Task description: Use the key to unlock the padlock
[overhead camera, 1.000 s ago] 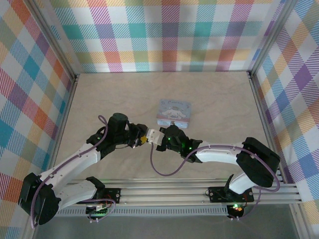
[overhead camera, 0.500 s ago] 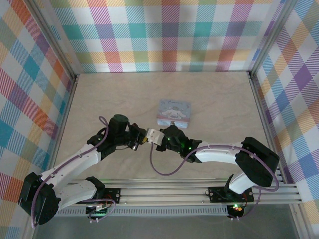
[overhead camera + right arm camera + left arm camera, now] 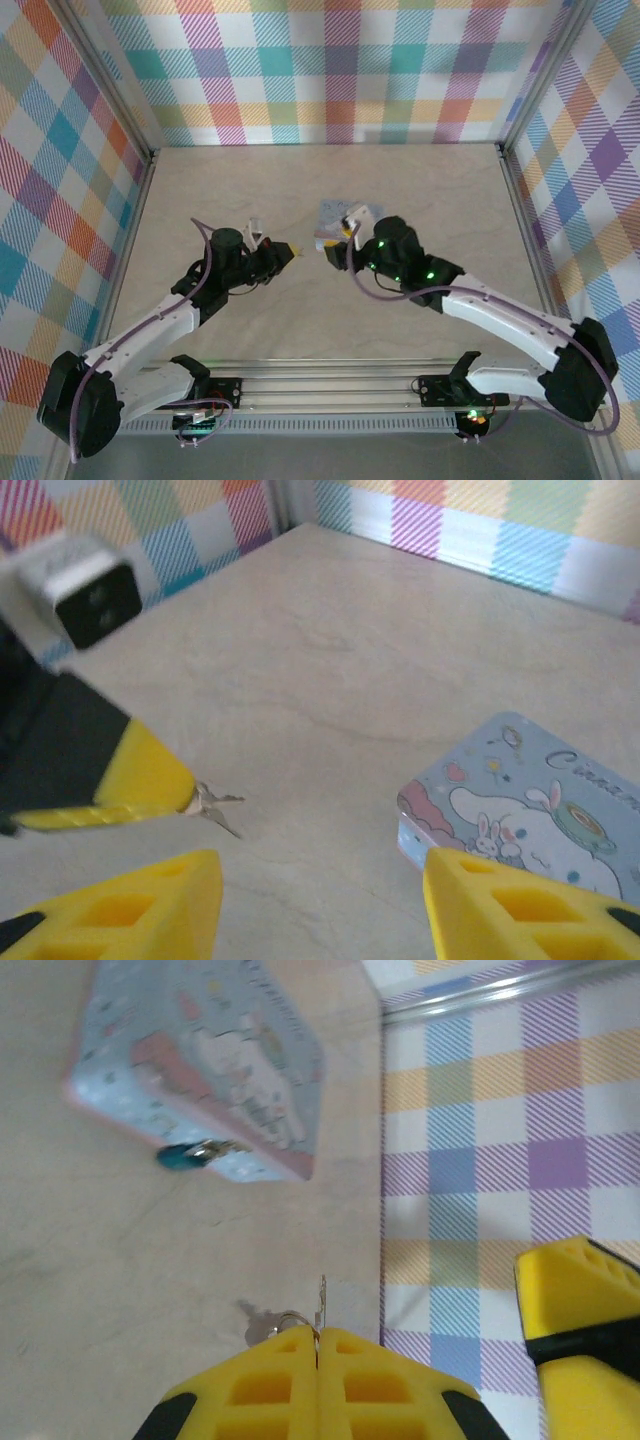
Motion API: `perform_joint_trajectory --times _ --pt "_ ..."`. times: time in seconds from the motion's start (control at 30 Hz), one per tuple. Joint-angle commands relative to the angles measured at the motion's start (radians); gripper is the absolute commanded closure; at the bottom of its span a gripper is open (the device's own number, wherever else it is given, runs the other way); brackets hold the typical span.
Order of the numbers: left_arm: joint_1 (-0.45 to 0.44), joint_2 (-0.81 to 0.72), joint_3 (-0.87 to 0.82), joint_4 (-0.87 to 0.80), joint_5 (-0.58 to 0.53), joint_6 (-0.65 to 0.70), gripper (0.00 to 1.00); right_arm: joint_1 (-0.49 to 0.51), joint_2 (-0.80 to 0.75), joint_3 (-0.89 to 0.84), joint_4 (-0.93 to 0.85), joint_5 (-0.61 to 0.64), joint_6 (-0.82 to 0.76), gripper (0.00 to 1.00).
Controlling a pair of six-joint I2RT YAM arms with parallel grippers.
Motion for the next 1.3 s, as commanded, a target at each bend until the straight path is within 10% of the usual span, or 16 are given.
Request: perform_joint_trajectory --times 0.0,0.3,0.7,1.0,1.27 --pt "0.009 0.026 -0.008 0.259 0.086 0.094 1.0 -0.064 -0.026 0.066 -0.207 -0.159 0.298 0.44" --pt "0.009 0.046 -0.028 0.446 0.18 0.123 1.0 -0.148 0.066 0.142 -0.057 -0.524 0.589 0.45" --pt "0.008 0.038 -0.04 0.472 0.205 0.127 1.0 -0.149 0.179 0.187 0.071 -0.627 0.683 0.61" --pt "0.008 0.029 -0.043 0.451 0.22 0.137 1.0 -0.158 0.196 0.165 0.108 -0.62 0.68 1.0" --pt "0.006 -0.041 -0.033 0.291 0.22 0.236 1.0 -0.177 0.113 0.081 0.141 -0.551 0.561 1.0"
